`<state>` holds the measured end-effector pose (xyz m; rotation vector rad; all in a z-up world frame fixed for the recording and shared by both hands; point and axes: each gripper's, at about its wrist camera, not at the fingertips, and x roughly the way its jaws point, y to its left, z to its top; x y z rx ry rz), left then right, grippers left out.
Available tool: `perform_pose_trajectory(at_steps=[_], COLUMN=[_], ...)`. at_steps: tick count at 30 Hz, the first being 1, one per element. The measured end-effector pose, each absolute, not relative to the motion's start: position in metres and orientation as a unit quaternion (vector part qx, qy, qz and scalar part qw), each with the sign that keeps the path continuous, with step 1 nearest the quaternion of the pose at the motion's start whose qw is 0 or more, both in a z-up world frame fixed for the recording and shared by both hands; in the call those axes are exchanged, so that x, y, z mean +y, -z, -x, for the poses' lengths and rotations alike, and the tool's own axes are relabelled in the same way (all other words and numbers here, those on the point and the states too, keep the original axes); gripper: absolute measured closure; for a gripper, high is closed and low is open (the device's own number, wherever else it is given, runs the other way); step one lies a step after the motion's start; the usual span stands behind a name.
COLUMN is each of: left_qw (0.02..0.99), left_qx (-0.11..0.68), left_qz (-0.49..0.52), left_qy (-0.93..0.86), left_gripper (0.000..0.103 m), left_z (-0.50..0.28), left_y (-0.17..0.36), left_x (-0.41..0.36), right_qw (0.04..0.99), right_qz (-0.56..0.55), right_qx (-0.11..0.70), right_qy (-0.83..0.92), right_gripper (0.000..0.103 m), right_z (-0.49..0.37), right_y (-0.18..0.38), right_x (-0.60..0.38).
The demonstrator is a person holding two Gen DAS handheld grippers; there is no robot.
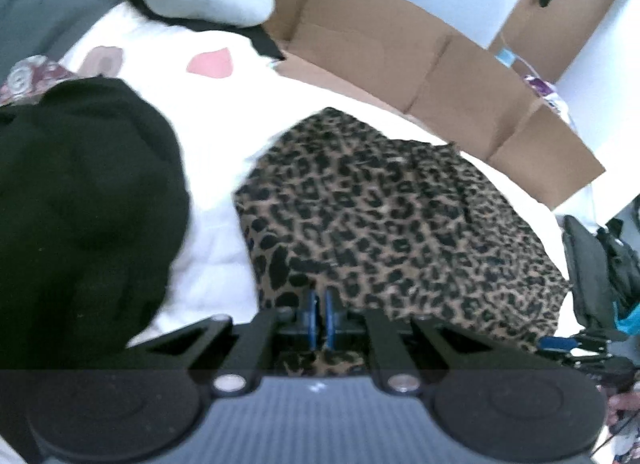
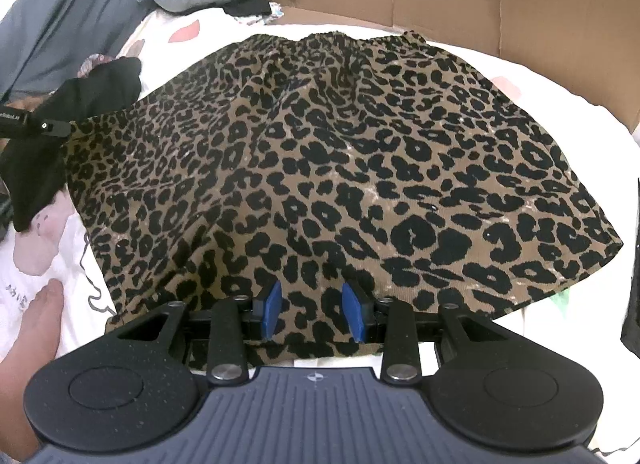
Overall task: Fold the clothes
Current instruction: 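Lift the hem with the left tool and fold it toward the right tool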
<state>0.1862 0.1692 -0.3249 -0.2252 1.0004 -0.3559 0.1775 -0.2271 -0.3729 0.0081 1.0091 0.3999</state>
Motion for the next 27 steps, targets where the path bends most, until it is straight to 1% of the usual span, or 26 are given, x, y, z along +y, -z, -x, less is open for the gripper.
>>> perform_pose_trajectory(at_steps=[15,27], left_qw=[0.837,0.803], left_qx=[0.465,0.467], left_qz=[0.167,0.199], left_qy=[0.235,0.314], left_gripper=[0.098,0.099], left_z=[-0.202,-0.21], left_y=[0.316,0.323], left_x=[0.109,0.046], right_qw=[0.867,0.862], right_qz=[-0.03,-0.089], right_qx=[0.45,0.419], right_qy=[-0.213,-0.271], right_gripper=[0.063,0.063], right_z=[-0.187,-0.207], right_y=[0.357,0.333], right_x=[-0.224,-0.203])
